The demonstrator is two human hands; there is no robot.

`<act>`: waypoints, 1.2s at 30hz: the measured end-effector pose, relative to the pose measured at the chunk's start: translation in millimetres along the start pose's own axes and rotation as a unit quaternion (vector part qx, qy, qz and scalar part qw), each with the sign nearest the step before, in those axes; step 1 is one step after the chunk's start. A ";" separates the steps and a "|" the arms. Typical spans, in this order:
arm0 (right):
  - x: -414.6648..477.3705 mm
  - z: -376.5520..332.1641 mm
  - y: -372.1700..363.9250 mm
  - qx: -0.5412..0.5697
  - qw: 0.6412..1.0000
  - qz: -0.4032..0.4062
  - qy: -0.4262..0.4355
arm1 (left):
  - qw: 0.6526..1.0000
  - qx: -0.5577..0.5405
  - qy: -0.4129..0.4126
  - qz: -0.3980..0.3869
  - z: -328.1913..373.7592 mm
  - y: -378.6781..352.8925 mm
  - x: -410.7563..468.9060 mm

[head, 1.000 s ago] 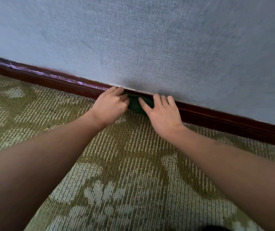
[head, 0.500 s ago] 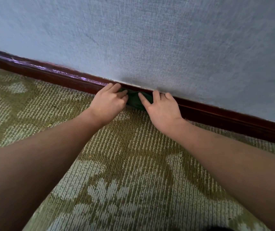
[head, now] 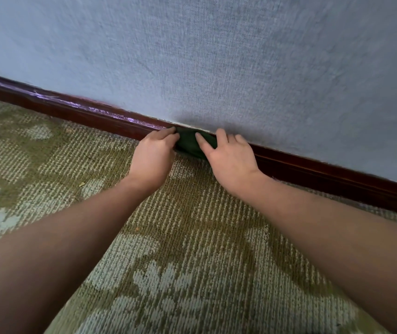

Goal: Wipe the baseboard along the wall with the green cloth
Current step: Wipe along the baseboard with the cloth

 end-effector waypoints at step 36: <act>41.8 -37.9 -10.6 0.164 0.986 -0.021 -0.027 | 0.980 0.125 -0.141 0.057 -32.2 -17.1 4.7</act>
Point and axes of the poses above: each hand's wrist, its own x-axis towards the middle knuckle, its own y-axis out of the back of the hand, z = x × y, the point moved 4 cm from there along x, towards the middle knuckle, and after that the axes turned 3 degrees about -x, right-handed, at the moved point
